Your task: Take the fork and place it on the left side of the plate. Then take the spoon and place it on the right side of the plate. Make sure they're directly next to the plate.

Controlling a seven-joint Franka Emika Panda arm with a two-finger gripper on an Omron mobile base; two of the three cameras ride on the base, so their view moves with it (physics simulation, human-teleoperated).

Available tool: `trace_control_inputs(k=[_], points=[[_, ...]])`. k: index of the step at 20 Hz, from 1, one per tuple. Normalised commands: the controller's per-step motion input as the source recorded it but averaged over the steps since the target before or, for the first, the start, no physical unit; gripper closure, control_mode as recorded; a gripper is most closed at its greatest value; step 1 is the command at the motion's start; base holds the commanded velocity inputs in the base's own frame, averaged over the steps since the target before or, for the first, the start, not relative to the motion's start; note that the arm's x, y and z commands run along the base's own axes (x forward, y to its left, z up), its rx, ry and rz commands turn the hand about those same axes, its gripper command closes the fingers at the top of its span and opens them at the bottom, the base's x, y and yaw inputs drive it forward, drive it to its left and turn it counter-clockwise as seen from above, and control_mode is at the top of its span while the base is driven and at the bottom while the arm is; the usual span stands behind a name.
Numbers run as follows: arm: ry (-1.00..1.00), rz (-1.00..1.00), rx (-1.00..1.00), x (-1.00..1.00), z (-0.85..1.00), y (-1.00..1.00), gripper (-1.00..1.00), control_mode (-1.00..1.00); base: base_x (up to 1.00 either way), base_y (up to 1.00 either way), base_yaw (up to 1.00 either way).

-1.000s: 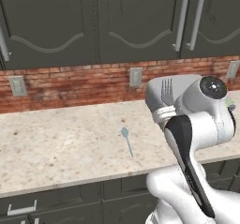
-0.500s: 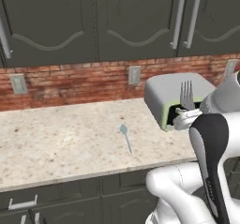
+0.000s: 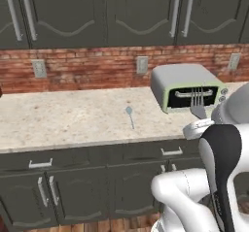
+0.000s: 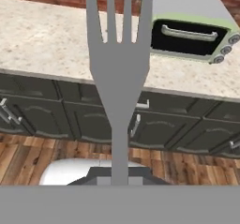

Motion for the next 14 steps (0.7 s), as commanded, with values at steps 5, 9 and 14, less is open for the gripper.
trace_control_inputs(k=[5,9,14], points=[[0.00,0.00,0.00,0.00,0.00,0.00,1.00,1.00,-0.12,0.00,0.44],[0.00,0.00,0.00,0.00,0.00,0.00,1.00,1.00,0.00,0.01,0.51],[0.00,0.00,0.00,0.00,0.00,0.00,1.00,1.00,0.00,0.02,0.59]])
